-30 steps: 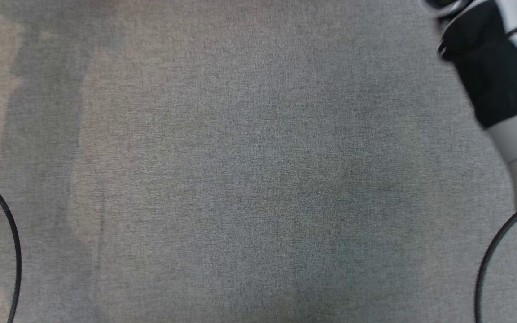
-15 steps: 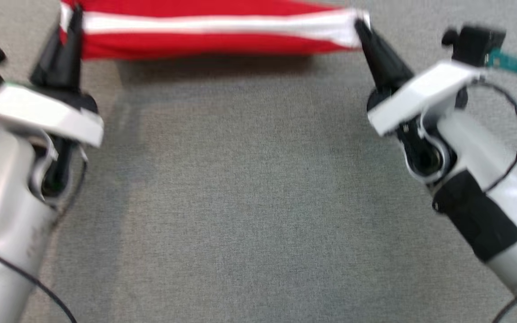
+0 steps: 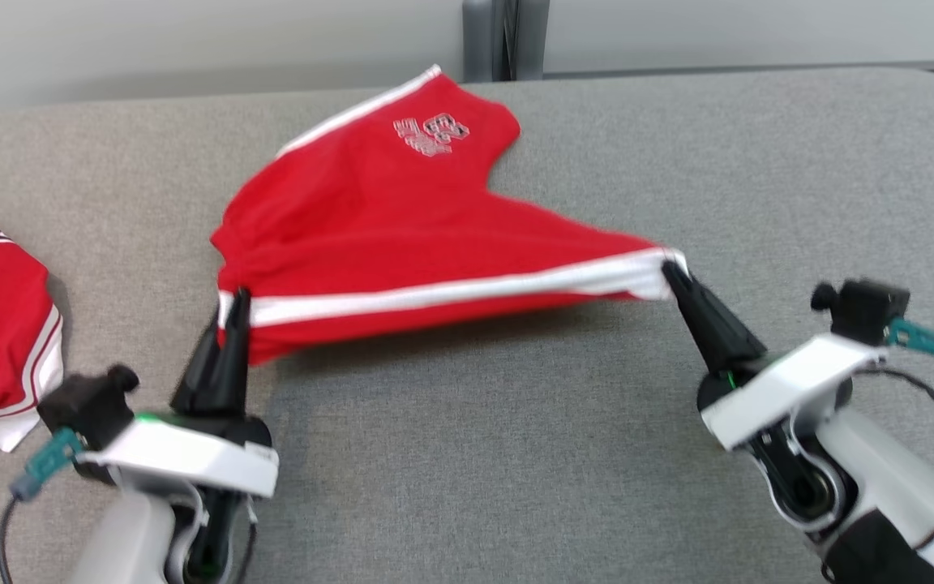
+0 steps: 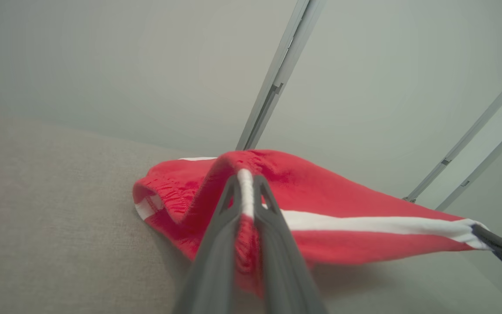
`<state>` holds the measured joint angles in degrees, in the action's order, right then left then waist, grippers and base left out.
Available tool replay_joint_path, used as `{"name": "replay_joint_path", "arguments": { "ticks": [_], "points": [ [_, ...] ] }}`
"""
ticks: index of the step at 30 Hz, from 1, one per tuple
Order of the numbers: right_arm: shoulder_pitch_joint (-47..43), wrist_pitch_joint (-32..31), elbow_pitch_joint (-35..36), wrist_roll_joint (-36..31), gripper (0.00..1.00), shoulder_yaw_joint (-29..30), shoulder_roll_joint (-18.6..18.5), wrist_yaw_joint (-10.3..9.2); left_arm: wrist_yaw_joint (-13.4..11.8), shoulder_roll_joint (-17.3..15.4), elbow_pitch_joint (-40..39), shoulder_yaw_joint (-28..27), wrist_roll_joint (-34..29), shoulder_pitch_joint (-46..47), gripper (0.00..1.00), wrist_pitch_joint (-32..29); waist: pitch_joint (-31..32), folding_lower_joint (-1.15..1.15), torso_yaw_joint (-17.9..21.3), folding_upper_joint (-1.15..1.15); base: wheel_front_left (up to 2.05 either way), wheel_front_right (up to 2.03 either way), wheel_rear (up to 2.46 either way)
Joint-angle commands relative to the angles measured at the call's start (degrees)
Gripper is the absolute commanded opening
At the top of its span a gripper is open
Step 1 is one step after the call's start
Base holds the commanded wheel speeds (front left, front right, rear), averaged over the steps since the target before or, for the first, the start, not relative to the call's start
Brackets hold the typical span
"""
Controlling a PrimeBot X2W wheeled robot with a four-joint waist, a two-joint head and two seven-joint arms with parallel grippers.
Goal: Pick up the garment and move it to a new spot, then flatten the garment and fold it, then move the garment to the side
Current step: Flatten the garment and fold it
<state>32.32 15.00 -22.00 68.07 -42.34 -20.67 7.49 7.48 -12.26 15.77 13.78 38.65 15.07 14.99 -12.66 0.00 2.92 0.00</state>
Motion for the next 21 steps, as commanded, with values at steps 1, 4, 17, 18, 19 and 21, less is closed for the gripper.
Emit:
{"name": "replay_joint_path", "arguments": {
  "ticks": [1,4,17,18,19,21],
  "points": [
    [-2.6,0.3,1.3,0.2,0.00,0.6,-1.4,0.01,0.0,1.1,-0.4,-1.2,0.0,-2.3,0.00,0.3,1.7,0.00,0.1,0.00,0.00,0.00,0.00],
    [-6.5,0.3,3.4,0.6,0.00,0.9,-3.0,0.00,0.0,2.8,-0.9,-3.3,-0.5,-6.2,0.00,0.3,2.9,0.00,0.3,0.00,0.00,0.00,0.00],
    [-21.4,-2.1,11.0,3.1,0.00,2.1,-6.8,0.00,0.0,7.4,-4.5,-6.8,-3.3,-20.6,0.00,0.3,8.4,0.00,-1.1,0.00,0.00,0.00,0.00],
    [-22.4,-2.4,11.3,3.2,0.00,2.6,-6.9,0.00,0.0,7.5,-4.5,-6.9,-3.2,-21.3,0.00,0.3,8.4,0.00,-1.3,0.00,0.00,0.00,0.00],
    [-23.2,-2.5,11.4,2.9,0.00,3.0,-6.9,0.00,0.0,7.6,-4.4,-7.1,-3.1,-21.9,0.00,0.3,8.4,0.00,-1.5,0.00,0.00,0.00,0.00],
    [-24.3,-2.9,11.6,2.2,0.00,3.8,-6.6,0.00,0.0,7.6,-3.9,-6.9,-3.3,-22.7,0.00,0.3,8.3,0.00,-1.8,0.00,0.00,0.00,0.00]
  ]
}}
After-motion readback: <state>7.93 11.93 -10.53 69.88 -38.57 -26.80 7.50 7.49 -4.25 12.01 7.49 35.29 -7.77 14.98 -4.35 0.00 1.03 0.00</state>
